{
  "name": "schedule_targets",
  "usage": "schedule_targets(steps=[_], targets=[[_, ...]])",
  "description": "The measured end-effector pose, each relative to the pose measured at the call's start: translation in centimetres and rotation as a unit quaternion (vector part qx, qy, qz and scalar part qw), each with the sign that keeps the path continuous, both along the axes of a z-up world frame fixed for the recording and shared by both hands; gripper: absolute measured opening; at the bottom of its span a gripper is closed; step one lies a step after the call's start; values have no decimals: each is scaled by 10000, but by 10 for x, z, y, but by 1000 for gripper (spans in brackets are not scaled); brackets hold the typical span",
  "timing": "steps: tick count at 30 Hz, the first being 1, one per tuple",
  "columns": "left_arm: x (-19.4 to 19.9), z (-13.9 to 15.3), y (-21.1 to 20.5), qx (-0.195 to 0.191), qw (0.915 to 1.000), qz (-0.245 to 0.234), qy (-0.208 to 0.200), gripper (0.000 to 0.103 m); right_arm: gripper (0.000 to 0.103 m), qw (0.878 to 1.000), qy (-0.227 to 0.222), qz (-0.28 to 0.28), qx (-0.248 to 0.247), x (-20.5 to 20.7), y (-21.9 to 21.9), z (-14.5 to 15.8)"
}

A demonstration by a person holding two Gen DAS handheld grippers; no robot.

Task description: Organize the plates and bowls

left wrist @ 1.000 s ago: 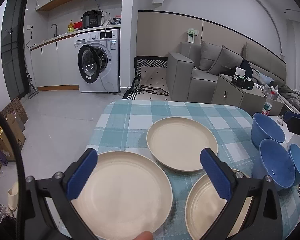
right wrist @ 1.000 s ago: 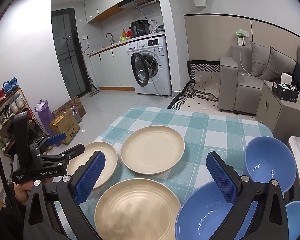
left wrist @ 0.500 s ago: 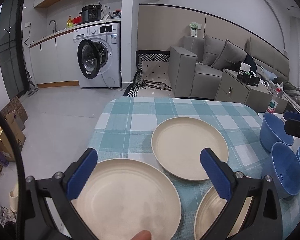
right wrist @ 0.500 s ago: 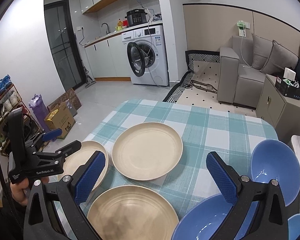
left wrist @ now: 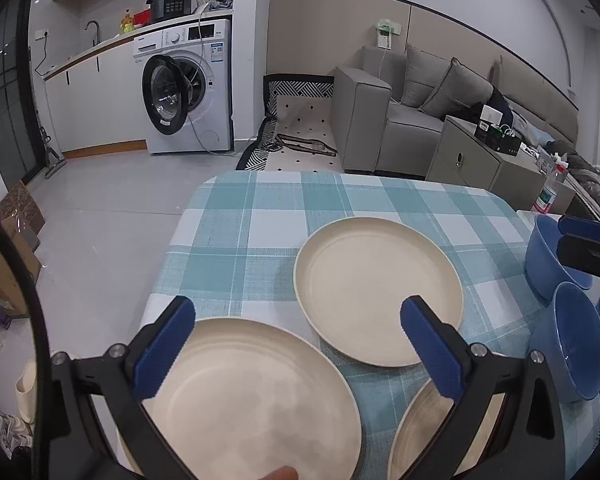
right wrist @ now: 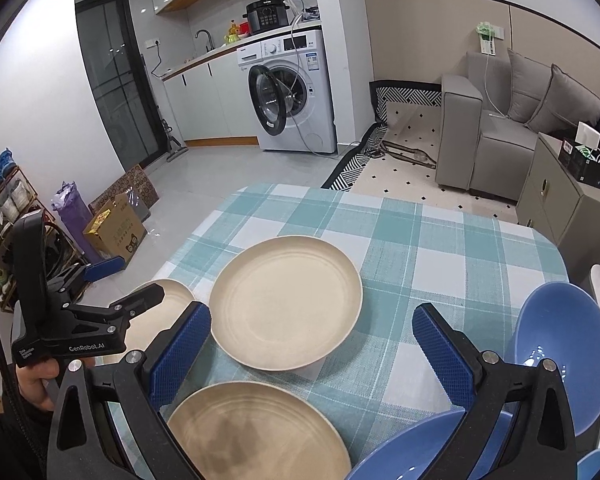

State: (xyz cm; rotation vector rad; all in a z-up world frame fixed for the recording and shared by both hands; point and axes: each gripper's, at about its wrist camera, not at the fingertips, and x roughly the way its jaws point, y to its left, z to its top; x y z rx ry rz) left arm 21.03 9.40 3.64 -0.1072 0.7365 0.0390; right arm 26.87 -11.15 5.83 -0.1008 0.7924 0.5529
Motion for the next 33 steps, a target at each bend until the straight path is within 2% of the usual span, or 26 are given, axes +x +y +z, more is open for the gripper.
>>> schedule_targets(steps=[3, 12, 23, 28, 33], targets=[[6, -2, 0, 96, 9999, 11, 61, 103, 103, 9999, 125, -37, -52, 9, 3, -7], [25, -7, -4, 68, 9996, -177, 203, 103, 103, 9989, 391, -36, -239, 27, 10, -23], [48, -16, -3, -79, 9989, -224, 395, 102, 102, 9961, 793, -84, -372, 50, 21, -44], [58, -27, -1, -90, 9982, -227, 541, 101, 92, 9900, 1337, -187, -400, 67, 22, -65], [68, -39, -1, -166, 9968, -284, 729, 90, 87, 9850, 1641, -231, -483, 78, 24, -83]])
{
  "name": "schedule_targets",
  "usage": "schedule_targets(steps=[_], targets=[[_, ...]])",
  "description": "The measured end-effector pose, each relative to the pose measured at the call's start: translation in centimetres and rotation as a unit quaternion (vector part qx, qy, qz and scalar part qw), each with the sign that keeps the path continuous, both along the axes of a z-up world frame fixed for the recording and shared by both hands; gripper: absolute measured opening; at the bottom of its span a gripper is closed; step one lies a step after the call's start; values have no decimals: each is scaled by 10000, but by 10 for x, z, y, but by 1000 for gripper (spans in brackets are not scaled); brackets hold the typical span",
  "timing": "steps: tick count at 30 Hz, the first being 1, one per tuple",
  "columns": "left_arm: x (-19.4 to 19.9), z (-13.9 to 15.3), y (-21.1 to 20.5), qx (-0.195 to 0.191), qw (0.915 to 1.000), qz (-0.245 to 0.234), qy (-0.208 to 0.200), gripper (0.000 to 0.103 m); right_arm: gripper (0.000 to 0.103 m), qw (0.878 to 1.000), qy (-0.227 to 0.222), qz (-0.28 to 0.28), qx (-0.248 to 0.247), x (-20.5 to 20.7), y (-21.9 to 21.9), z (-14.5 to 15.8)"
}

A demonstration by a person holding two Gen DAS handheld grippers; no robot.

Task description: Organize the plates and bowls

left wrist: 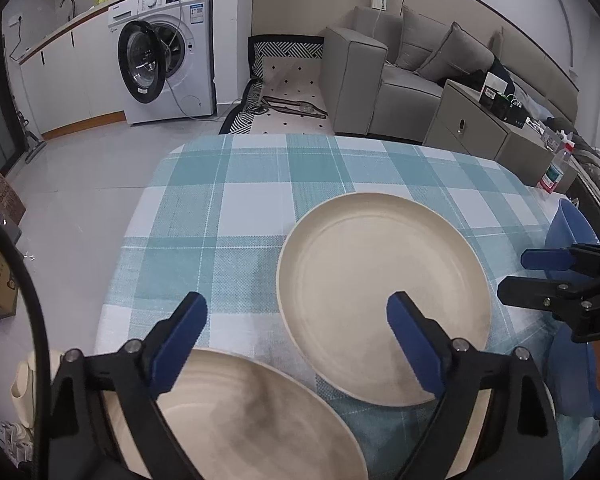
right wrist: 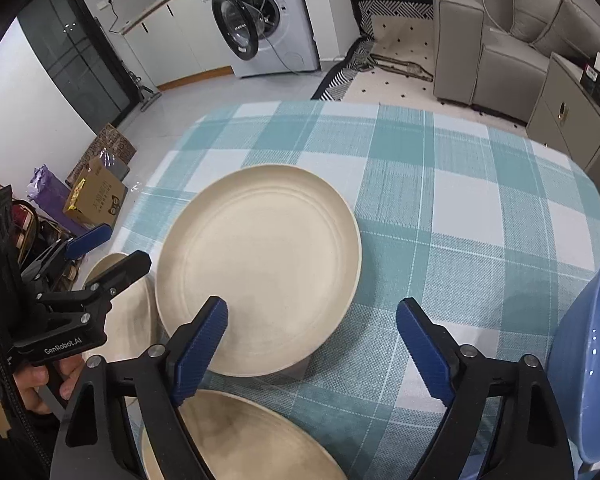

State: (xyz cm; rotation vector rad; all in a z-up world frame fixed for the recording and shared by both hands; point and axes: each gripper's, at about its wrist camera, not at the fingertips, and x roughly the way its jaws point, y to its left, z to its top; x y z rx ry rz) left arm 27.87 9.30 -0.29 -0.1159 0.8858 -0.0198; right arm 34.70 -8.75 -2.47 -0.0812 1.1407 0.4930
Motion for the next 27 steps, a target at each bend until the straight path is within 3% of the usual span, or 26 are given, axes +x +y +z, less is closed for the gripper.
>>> schedule_targets(steps=[8, 11, 19, 21, 27], targets=[[12, -17, 2, -37, 9995, -48, 303, 77, 80, 9992, 353, -14, -195, 11, 8, -21], [16, -22, 1, -56, 9991, -63, 407, 67, 74, 9987, 419, 10, -305, 13, 10, -24], [22, -33, -3, -81, 9979, -150, 631, 58, 58, 9966, 673, 86, -467, 19, 15, -34], [23, -35, -4, -84, 9976, -157, 674, 50, 50, 9962, 705, 82, -500, 21, 16, -37], [25, -40, -4, -105, 9965, -209, 800, 31, 39, 9956, 732, 89, -584, 21, 18, -39]])
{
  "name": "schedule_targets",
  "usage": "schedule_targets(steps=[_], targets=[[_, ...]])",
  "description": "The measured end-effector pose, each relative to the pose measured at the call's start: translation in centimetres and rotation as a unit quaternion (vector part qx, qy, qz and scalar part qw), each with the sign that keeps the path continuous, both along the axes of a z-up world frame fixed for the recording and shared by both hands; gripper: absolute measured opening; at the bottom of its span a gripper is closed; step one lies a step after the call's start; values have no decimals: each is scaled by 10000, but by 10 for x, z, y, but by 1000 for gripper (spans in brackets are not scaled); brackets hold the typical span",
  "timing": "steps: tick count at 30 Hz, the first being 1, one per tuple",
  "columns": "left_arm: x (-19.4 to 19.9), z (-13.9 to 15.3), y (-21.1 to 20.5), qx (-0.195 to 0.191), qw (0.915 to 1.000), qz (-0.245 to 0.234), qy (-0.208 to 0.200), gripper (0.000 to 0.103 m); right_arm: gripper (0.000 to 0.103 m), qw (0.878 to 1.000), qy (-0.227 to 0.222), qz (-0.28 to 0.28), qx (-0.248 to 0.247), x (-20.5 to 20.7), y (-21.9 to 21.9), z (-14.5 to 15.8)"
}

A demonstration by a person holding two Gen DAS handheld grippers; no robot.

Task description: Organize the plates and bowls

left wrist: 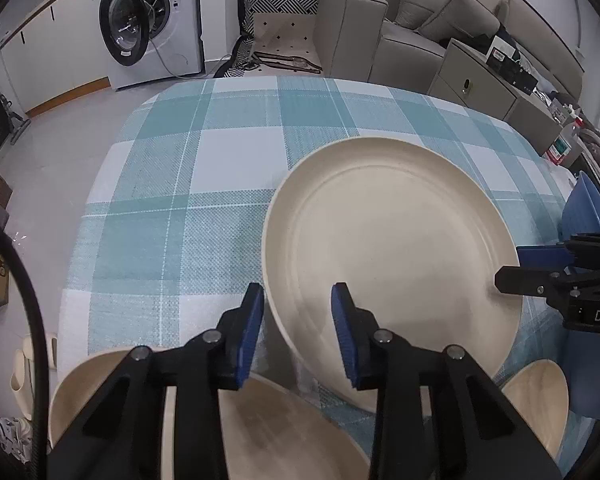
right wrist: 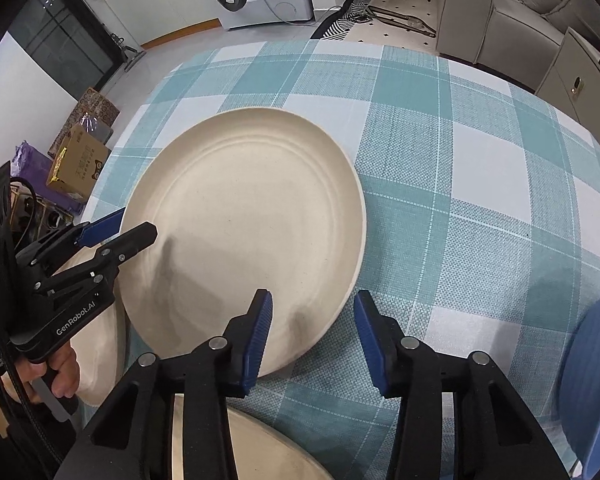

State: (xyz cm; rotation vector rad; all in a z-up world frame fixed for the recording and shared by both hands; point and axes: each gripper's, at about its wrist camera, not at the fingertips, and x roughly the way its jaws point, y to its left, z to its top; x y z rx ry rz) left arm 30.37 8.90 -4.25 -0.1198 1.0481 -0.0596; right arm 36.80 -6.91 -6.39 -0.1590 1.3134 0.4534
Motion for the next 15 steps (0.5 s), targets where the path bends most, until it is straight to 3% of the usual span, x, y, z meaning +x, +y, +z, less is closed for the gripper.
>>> schedule_targets(steps=[6, 11, 15], targets=[[0, -2, -1, 98, 10000, 14, 12, 21, 30, 10000, -9, -14, -58, 0, -1, -1], [-1, -1, 0, 144, 9999, 25, -28, 19, 21, 9998, -135, -40, -105, -1, -4, 1], [-3, 3, -2, 246, 9996, 34, -129, 18, 20, 9995, -274, 6, -145, -5, -4, 5]])
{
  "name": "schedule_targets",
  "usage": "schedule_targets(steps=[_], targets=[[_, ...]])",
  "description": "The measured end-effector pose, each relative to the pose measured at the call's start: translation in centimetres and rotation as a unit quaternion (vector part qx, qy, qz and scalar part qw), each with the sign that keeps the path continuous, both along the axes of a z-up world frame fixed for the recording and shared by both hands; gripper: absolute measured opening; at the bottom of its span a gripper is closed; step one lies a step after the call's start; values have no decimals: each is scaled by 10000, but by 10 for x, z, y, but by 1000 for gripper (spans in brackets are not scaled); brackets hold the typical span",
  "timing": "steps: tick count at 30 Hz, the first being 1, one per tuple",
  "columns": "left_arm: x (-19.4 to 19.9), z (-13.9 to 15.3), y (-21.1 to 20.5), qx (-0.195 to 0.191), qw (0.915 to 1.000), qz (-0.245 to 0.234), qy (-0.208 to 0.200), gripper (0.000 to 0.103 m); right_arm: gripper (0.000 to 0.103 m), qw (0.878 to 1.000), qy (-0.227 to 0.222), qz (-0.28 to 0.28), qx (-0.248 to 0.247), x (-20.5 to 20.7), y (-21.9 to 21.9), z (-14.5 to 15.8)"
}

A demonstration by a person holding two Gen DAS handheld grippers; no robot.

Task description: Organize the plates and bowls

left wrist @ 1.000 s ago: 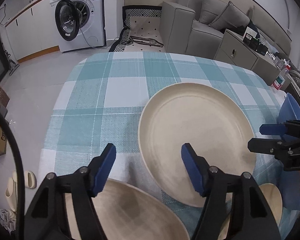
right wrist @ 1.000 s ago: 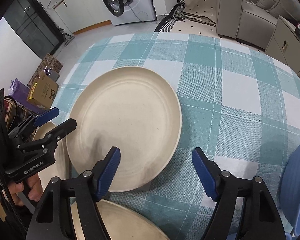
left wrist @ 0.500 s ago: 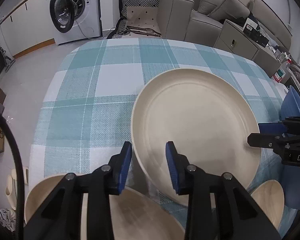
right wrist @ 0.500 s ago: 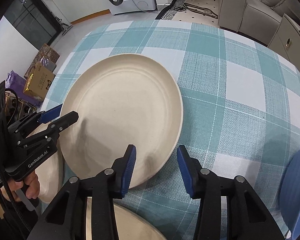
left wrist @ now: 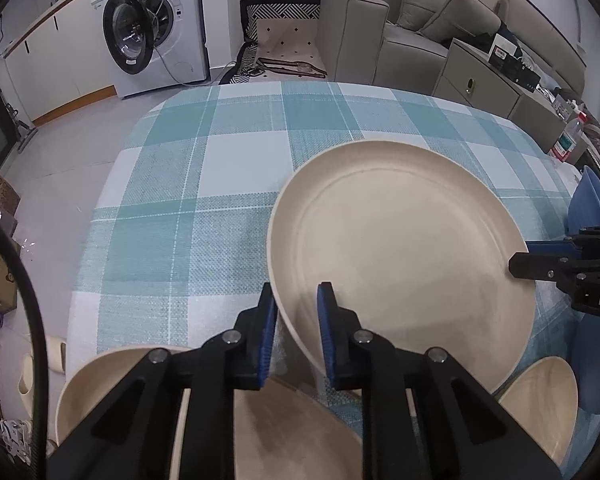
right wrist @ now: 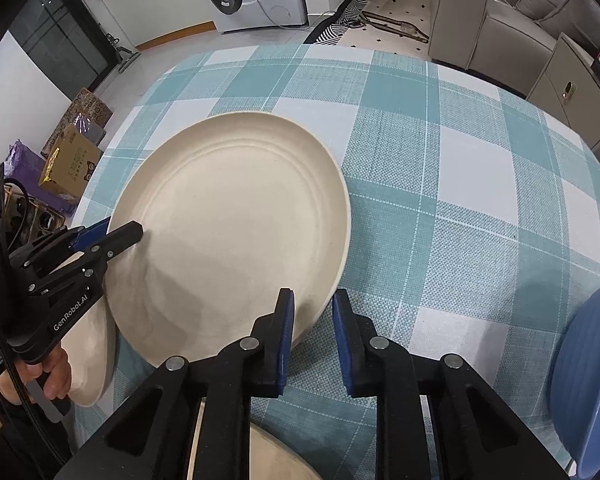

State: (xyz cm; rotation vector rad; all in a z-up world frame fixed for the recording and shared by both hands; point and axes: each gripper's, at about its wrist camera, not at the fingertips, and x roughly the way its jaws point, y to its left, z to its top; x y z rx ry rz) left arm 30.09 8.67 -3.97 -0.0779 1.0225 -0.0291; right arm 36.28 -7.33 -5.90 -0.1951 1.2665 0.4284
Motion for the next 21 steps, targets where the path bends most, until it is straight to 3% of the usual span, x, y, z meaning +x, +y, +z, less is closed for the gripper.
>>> schedule_targets(steps=[21], targets=[[-30, 32, -4, 85, 9981, 128, -588, 18, 20, 9952, -961, 135, 95, -36, -5, 36]])
